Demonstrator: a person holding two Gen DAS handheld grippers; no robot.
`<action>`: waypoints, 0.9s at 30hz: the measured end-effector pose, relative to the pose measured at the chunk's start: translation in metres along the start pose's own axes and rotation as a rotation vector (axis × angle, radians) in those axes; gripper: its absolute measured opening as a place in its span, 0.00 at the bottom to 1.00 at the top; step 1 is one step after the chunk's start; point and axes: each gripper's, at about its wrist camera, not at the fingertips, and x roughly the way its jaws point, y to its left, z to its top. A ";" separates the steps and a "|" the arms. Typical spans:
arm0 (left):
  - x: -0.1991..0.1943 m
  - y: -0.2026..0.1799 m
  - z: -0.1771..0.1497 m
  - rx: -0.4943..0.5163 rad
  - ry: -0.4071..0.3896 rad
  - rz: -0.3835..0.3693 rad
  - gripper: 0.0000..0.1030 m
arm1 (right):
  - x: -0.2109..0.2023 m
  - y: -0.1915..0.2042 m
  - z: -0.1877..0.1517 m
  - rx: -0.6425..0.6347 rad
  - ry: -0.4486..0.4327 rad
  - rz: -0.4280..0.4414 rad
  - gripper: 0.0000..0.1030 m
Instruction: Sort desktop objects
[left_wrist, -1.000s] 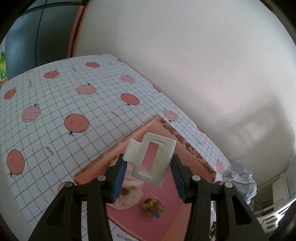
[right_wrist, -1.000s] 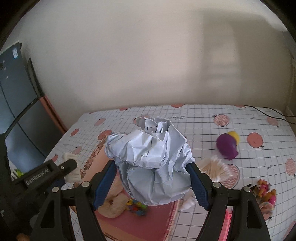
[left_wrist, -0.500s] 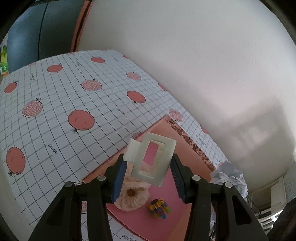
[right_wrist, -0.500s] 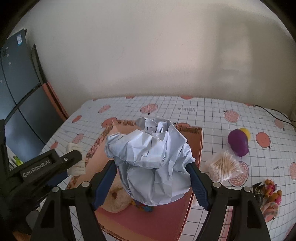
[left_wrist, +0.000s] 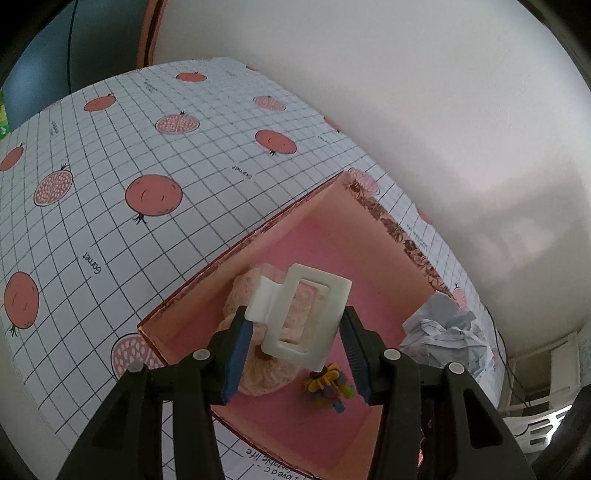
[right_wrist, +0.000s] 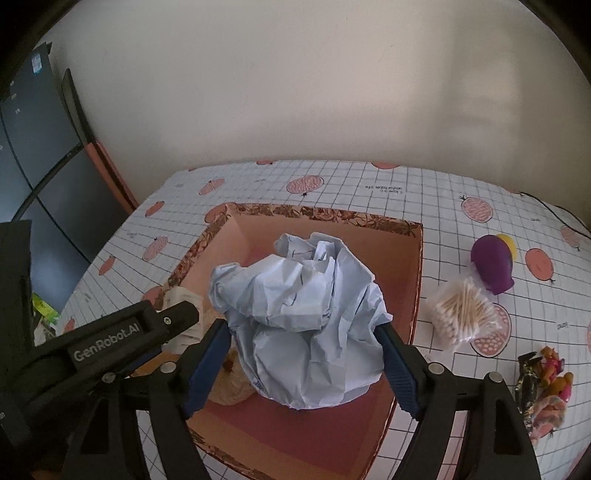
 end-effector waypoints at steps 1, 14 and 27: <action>0.000 0.001 0.000 -0.005 0.003 0.006 0.50 | 0.001 0.000 0.000 -0.002 0.005 0.002 0.82; 0.001 0.001 0.000 -0.007 -0.005 0.033 0.57 | 0.002 -0.005 -0.001 0.007 0.007 0.000 0.84; -0.003 -0.003 0.001 0.009 -0.034 0.039 0.82 | 0.000 -0.011 0.001 0.031 -0.015 -0.014 1.00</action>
